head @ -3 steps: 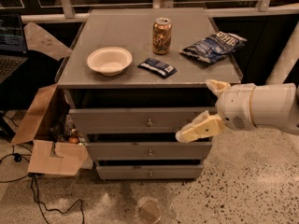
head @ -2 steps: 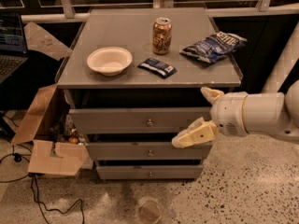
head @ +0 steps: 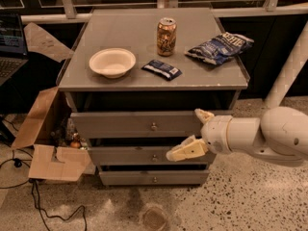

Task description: Open bottom drawer

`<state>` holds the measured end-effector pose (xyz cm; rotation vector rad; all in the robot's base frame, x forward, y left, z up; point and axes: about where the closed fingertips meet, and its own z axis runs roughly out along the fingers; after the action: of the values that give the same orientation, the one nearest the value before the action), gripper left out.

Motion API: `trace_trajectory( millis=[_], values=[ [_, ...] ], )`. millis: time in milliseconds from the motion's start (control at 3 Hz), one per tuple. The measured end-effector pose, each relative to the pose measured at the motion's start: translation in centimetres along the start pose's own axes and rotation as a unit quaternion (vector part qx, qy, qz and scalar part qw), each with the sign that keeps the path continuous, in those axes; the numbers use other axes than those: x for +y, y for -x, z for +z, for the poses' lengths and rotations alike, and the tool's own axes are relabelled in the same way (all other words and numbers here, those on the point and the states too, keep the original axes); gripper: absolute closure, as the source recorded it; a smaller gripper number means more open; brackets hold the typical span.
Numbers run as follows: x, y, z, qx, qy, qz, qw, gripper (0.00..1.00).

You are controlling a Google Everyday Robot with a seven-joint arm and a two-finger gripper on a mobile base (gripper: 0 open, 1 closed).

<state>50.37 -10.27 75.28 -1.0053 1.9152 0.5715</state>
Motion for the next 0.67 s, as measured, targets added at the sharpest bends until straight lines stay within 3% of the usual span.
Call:
trace_trajectory(
  millis=[333, 667],
  values=[
    [-0.47, -3.37, 2.14, 0.022, -0.015, 0.028, 0.9993, 0.00],
    [-0.54, -3.24, 2.22, 0.021, -0.018, 0.027, 0.9992, 0.18]
  ],
)
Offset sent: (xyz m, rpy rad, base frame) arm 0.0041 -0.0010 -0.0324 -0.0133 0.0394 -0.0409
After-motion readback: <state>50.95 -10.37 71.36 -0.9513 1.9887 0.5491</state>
